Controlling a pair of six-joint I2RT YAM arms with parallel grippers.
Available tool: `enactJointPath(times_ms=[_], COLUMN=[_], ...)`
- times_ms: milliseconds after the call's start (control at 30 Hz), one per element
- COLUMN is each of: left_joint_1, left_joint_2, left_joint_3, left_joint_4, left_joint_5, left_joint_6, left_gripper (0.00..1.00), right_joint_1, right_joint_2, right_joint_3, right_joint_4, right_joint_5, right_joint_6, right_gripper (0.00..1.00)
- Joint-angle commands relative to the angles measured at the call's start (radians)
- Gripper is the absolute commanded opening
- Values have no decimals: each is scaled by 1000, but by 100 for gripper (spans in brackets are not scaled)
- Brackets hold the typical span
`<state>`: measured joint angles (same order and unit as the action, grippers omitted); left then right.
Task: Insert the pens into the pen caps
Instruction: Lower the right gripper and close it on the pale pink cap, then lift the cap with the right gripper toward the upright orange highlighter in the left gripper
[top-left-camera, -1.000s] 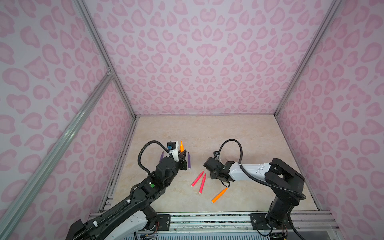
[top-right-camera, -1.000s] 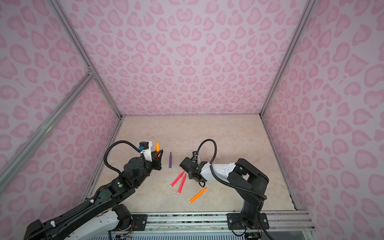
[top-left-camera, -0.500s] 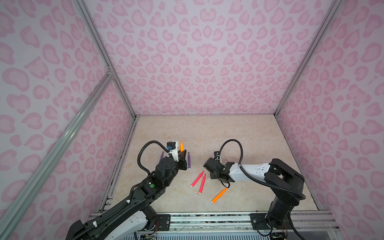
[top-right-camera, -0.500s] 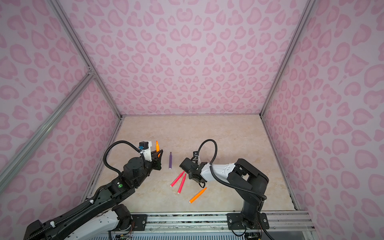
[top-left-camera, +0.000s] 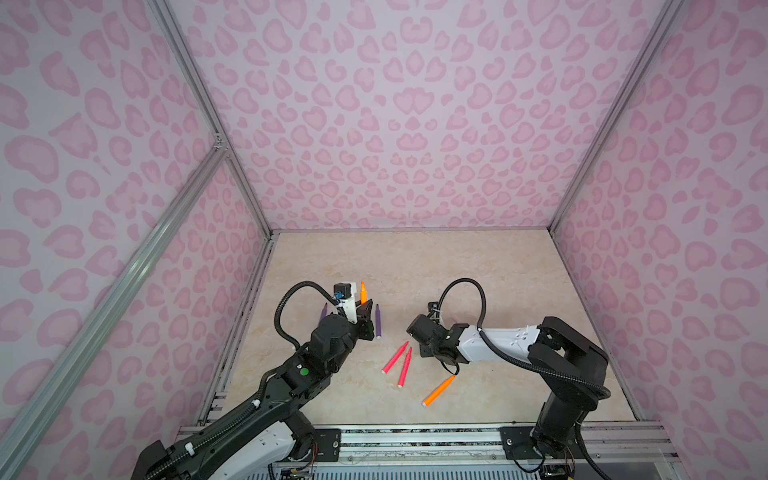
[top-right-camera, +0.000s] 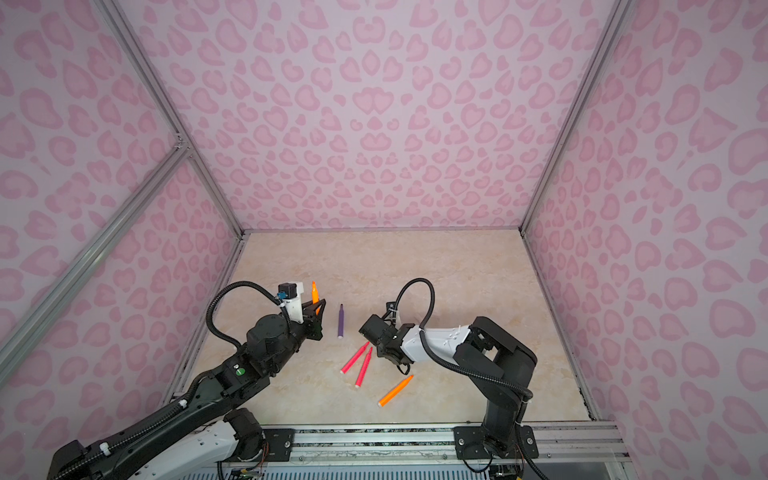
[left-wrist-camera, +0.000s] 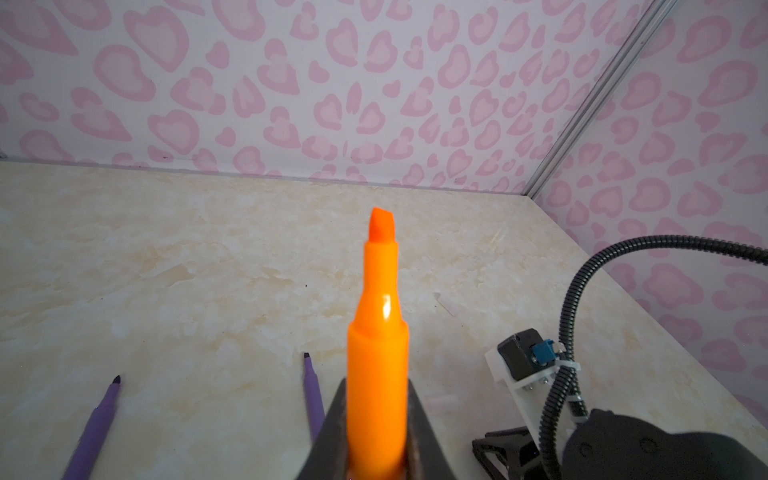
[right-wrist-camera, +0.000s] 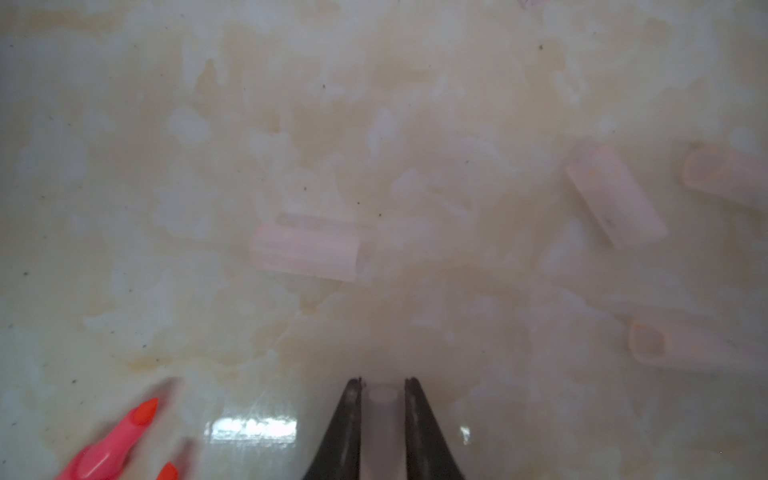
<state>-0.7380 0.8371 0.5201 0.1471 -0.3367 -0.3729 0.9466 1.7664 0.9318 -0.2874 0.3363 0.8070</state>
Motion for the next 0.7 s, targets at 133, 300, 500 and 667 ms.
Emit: enactJointPath(times_ms=[133, 300, 500, 667], left_joint_1=[0, -13, -92, -174], left_joint_2=[-1, 21, 66, 75], left_joint_3=[8, 5, 0, -31], left_joint_4=[65, 143, 224, 312], left_joint_5=[103, 303, 443, 542], left_joint_6=[41, 109, 158, 205], left_gripper=[4, 4, 4, 4], right_joint_1=[-24, -35, -56, -75], right_joint_2=[-64, -261, -592, -845], right_joint_3=[-44, -81, -175, -308], right_joint_4=[-4, 12, 119, 325], right_joint_5=[13, 59, 74, 41], right_joint_6=[12, -4, -63, -97], right_gripper=[11, 10, 3, 0])
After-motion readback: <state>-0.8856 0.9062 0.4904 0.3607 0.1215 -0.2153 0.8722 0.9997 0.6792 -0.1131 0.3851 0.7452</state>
